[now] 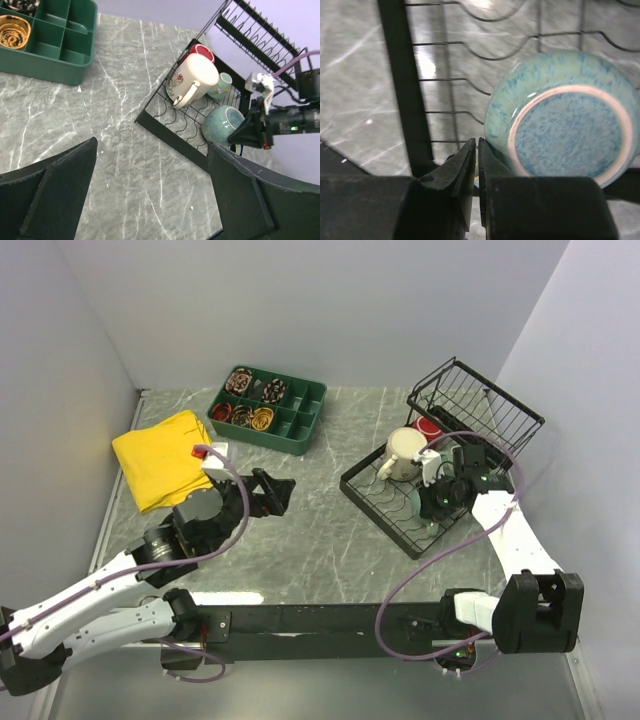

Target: Load the cups into the dish rack

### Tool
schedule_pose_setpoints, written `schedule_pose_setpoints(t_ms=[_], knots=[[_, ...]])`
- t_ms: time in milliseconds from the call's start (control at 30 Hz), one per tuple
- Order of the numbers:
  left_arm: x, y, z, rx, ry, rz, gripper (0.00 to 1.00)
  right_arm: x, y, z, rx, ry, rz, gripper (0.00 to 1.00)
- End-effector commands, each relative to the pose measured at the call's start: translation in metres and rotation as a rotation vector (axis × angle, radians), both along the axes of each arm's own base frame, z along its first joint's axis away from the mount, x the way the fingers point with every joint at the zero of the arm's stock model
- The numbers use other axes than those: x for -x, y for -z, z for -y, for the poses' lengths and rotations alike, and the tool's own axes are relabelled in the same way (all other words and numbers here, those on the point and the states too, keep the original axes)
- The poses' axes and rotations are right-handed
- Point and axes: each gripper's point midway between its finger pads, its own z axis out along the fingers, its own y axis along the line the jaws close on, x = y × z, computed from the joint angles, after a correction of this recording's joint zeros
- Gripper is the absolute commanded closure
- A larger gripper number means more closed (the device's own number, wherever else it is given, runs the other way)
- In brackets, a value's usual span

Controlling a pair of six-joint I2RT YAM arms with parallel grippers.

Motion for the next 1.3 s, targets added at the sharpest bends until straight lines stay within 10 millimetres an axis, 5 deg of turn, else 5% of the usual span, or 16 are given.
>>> schedule_pose_setpoints(t_ms=[0, 467, 967, 1100, 1267], knots=[[0.004, 0.001, -0.011, 0.036, -0.033, -0.024, 0.04, -0.025, 0.001, 0.023, 0.143, 0.125, 0.087, 0.85], [0.008, 0.003, -0.007, 0.062, -0.011, -0.041, 0.04, -0.059, 0.005, 0.045, 0.246, 0.208, 0.127, 0.80], [0.013, 0.016, -0.026, 0.095, -0.069, -0.087, 0.04, -0.071, 0.000, 0.056, 0.276, 0.257, 0.141, 0.76], [0.014, 0.024, -0.031, 0.099, -0.100, -0.124, 0.04, -0.066, -0.005, 0.045, 0.228, 0.199, 0.126, 0.71], [0.016, 0.028, -0.041, 0.091, -0.145, -0.175, 0.04, -0.042, -0.060, -0.004, 0.002, 0.005, 0.175, 0.62]])
